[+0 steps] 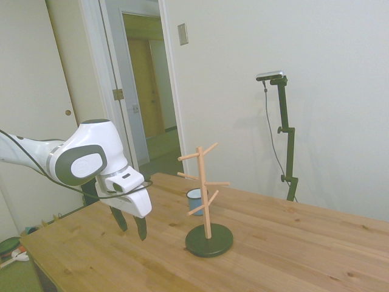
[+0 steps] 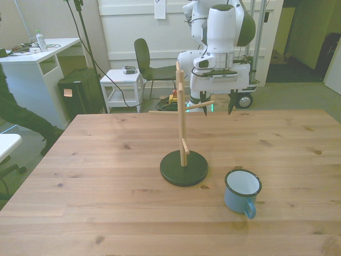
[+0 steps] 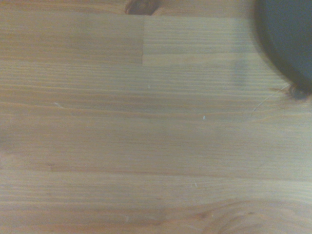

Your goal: Hang the mug

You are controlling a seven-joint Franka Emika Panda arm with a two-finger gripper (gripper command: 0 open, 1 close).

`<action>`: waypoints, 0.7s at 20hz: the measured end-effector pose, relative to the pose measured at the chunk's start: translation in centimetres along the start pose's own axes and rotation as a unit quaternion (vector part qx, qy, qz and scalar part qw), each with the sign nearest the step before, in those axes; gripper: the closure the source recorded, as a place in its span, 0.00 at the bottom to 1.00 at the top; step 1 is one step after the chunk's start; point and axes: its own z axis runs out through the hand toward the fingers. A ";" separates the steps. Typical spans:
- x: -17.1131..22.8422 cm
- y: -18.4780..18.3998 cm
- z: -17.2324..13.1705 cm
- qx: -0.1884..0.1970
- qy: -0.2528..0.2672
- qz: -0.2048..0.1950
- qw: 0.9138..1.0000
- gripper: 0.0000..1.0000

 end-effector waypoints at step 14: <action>5.2 -7.0 -3.1 0.022 0.003 0.008 1.000 0.00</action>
